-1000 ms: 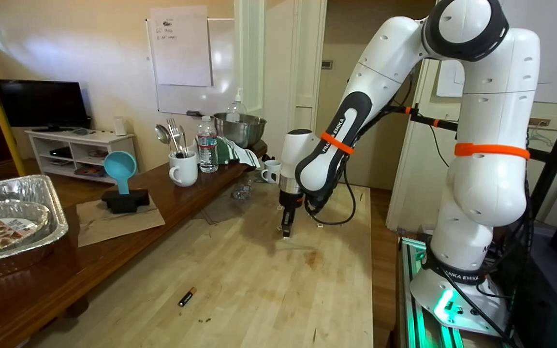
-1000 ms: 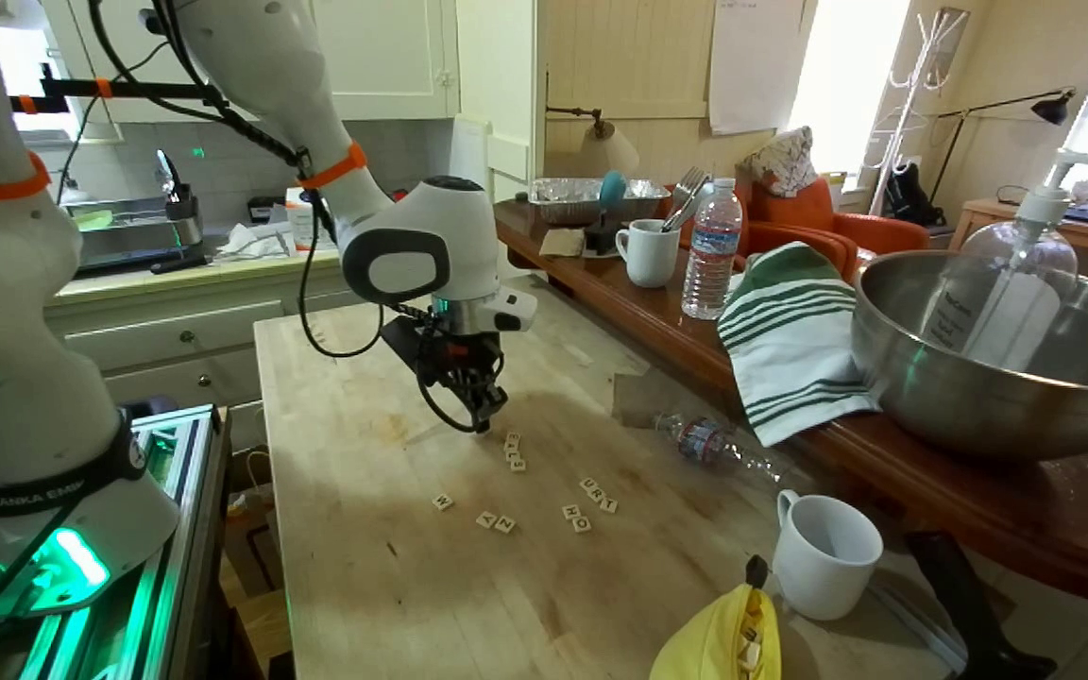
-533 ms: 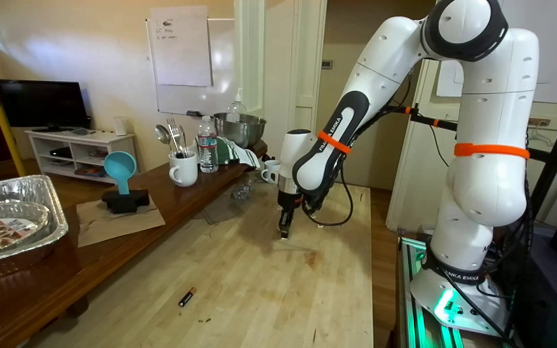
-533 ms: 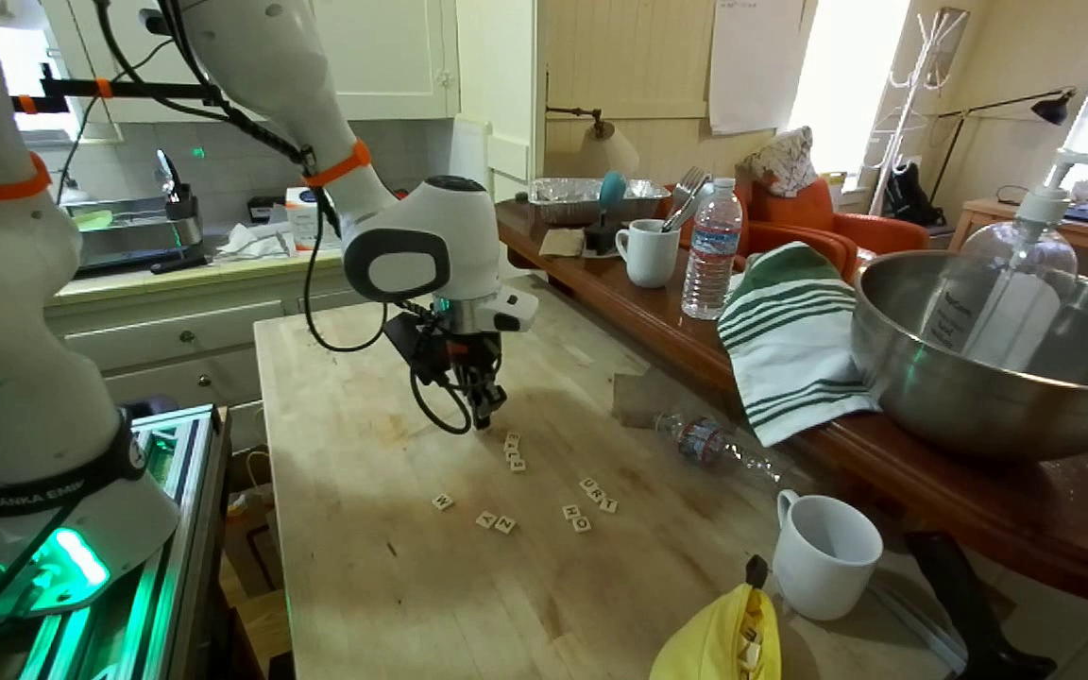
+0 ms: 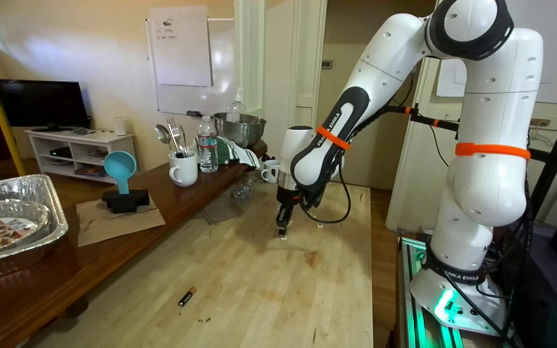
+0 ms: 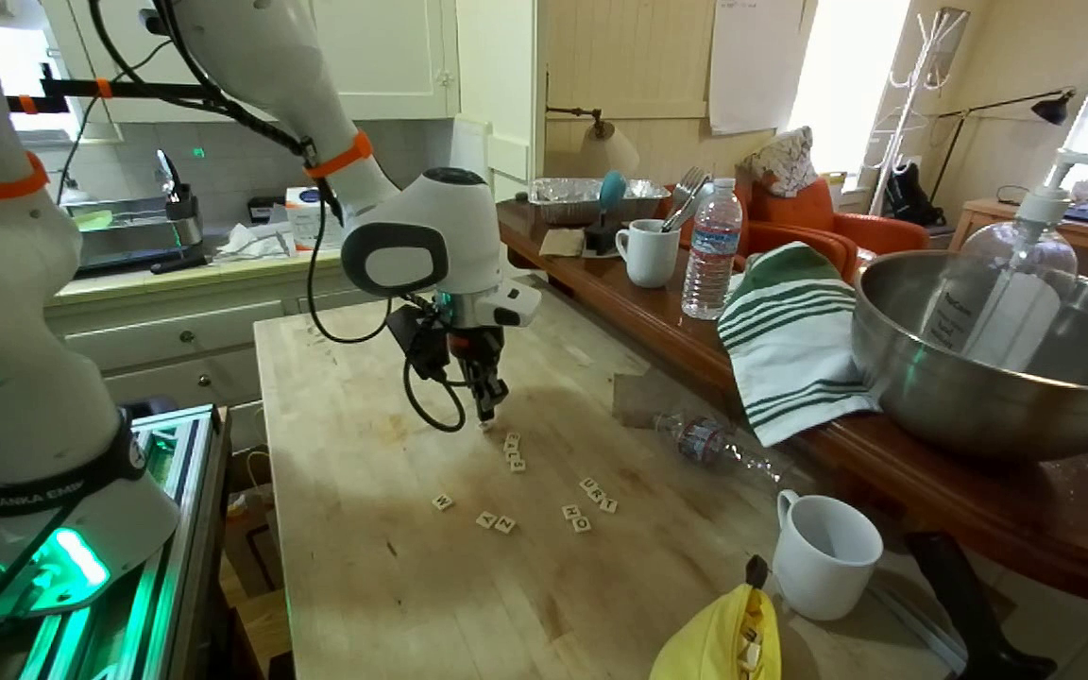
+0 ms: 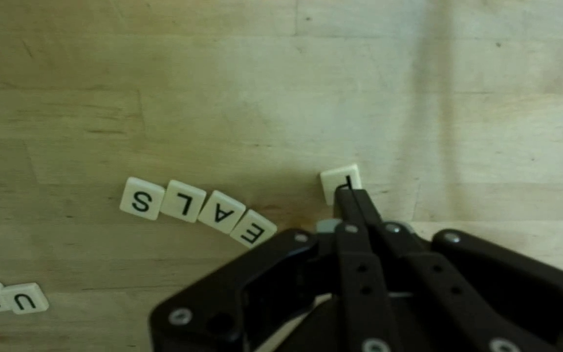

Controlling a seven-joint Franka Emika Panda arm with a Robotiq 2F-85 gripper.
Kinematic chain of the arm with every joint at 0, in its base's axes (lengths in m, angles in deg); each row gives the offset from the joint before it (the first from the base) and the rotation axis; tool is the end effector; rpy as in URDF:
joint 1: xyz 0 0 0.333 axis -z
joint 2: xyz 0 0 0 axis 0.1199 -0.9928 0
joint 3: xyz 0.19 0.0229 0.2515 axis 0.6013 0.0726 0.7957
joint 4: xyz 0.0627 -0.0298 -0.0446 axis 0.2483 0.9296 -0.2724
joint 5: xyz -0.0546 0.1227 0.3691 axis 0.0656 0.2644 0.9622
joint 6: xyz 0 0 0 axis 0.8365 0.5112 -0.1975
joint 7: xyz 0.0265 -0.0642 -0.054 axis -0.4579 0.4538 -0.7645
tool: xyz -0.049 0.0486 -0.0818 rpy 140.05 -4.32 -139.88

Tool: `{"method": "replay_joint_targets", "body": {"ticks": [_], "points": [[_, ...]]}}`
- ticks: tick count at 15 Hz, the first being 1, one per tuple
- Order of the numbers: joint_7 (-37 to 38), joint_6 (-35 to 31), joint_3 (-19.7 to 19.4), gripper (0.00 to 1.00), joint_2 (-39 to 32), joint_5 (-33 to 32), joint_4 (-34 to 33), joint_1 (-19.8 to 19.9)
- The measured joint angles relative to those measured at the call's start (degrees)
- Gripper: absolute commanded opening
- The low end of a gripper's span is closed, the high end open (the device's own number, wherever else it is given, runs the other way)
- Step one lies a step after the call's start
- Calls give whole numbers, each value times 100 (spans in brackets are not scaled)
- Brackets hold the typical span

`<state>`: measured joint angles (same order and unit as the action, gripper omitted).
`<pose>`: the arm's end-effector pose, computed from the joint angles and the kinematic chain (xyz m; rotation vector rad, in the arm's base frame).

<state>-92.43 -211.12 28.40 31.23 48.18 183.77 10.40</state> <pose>0.4487 -0.0191 0.2268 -3.1072 -0.1753 -0.1696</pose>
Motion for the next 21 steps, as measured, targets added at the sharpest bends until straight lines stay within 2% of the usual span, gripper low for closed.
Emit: {"method": "replay_joint_targets", "body": {"ticks": [7,16,21], "points": [[7,-97,-276,0,-1,-90,-22,56],[260,-627,-338,0,-389,-74,-222,92],[327,-708,-351,0,-528,-129,-326,92]]}}
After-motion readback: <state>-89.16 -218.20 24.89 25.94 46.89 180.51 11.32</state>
